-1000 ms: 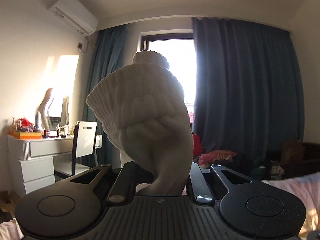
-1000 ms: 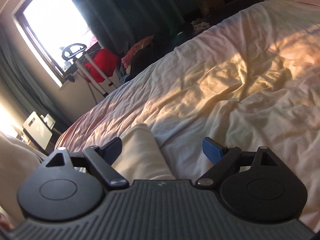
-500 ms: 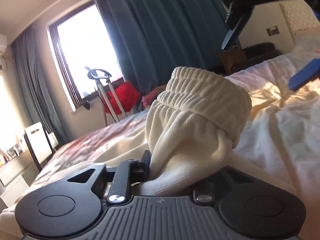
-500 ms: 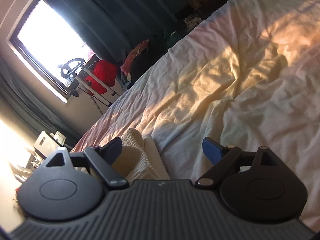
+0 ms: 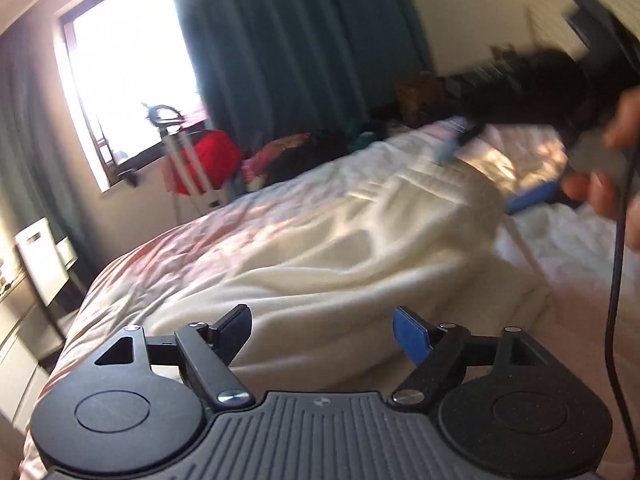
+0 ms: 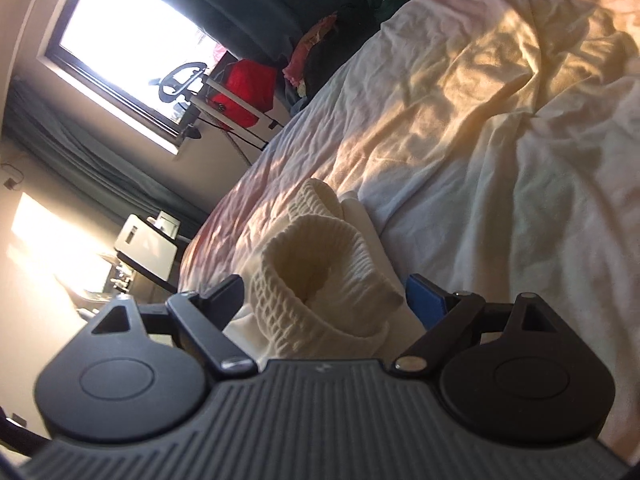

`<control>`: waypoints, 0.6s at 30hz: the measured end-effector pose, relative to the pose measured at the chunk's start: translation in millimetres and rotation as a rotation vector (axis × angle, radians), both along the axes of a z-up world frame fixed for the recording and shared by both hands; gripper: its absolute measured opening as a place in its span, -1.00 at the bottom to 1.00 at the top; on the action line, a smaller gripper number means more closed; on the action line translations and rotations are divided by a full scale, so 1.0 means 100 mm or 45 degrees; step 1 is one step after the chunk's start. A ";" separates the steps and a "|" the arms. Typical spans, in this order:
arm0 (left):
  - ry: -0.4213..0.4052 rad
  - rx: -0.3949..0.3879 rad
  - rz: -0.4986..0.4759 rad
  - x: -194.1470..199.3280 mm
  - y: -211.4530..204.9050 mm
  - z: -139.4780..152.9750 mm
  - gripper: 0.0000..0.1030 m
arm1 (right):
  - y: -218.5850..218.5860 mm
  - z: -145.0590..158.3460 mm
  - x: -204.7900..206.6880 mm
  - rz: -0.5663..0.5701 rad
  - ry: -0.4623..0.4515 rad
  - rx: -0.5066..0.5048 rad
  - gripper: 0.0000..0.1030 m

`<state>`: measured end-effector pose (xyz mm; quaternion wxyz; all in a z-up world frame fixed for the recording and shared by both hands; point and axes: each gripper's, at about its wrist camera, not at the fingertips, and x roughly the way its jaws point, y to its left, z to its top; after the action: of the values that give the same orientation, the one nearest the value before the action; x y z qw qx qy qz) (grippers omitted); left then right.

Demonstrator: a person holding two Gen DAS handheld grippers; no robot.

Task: Fold clothes

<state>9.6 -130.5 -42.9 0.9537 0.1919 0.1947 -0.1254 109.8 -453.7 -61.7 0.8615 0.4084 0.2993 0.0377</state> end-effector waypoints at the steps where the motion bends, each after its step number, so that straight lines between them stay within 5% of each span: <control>1: -0.008 -0.045 0.038 0.01 0.12 0.04 0.58 | 0.00 -0.01 -0.03 -0.043 0.017 -0.027 0.75; 9: 0.036 -0.376 0.276 0.21 0.82 0.19 0.58 | 0.15 -0.14 -0.12 -0.031 0.105 -0.016 0.74; 15: 0.273 -0.513 0.439 0.35 1.06 0.00 0.61 | 0.30 -0.22 -0.09 0.008 0.151 0.020 0.77; 17: 0.295 -0.532 0.456 0.34 1.10 -0.04 0.64 | 0.35 -0.20 -0.06 0.002 0.109 -0.012 0.71; 18: 0.301 -0.542 0.460 0.34 1.12 -0.05 0.64 | 0.39 -0.18 -0.05 0.001 0.097 -0.049 0.49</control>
<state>43.2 -18.4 -47.7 0.9501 -0.0661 0.3047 -0.0131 105.1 -414.5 -79.8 0.8572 0.3927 0.3327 0.0169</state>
